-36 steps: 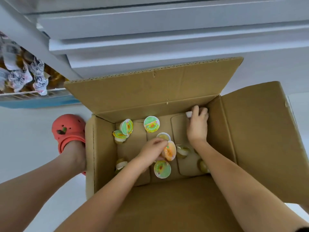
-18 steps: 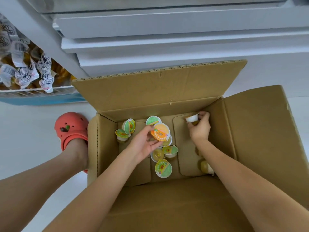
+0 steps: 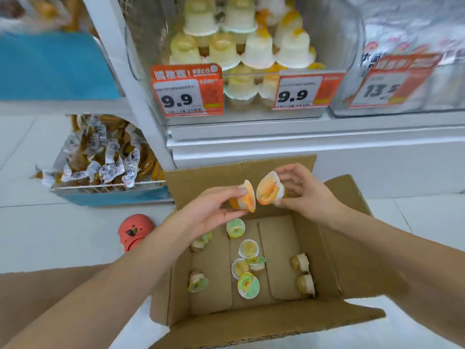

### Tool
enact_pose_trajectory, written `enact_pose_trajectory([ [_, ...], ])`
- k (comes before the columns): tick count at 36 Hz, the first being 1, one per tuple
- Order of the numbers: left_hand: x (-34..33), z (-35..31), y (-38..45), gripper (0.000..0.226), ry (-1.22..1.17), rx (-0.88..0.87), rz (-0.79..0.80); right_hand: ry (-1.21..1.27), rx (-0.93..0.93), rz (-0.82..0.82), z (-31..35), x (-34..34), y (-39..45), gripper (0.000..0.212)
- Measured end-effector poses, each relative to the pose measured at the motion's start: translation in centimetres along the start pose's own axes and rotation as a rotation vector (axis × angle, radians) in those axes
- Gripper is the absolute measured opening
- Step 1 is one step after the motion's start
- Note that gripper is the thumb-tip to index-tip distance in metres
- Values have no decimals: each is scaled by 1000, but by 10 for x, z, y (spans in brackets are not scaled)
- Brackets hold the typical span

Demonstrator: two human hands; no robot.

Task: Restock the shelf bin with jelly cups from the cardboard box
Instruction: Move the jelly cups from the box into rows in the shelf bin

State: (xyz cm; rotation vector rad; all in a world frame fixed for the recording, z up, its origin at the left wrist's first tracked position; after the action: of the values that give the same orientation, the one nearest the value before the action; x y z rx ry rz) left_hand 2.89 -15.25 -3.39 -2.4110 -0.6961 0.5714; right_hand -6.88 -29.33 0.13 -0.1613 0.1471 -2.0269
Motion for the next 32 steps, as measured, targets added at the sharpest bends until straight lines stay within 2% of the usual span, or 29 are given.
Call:
enact_pose_trajectory([
  [3, -22, -34, -31, 36, 119, -83, 83, -134, 130, 86, 55, -13, -16, 55],
  [5, -34, -51, -49, 38, 154, -122, 115, -182, 217, 137, 83, -22, -27, 52],
  [7, -41, -64, -64, 40, 141, -150, 123, -132, 266, 156, 103, -26, -35, 49],
  [11, -45, -78, -82, 56, 84, -189, 110, 5, 285, 219, 121, -31, -43, 46],
  [15, -47, -81, -88, 56, -16, -201, 104, 37, 258, 299, 123, -42, -39, 55],
  [22, -48, -84, -87, 48, -40, -169, 115, -18, 261, 301, 129, -39, -22, 74],
  [28, -40, -91, -86, 40, -98, -166, 60, -94, 243, 308, 133, -47, -15, 65],
  [32, -36, -85, -85, 46, -105, -112, 25, -115, 193, 358, 130, -51, -16, 65],
])
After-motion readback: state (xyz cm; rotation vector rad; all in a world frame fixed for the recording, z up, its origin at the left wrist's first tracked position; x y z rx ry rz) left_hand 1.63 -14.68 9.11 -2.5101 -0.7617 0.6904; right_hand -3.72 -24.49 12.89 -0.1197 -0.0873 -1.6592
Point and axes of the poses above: each hand's wrist, its own y-axis towards the middle knuckle, its own x-axis out of the back of the hand, z = x × y, the point moved 8 cm from there along y, towards the middle knuckle, and after that the axes turned 12 degrees about y, right-handed, at the moved point
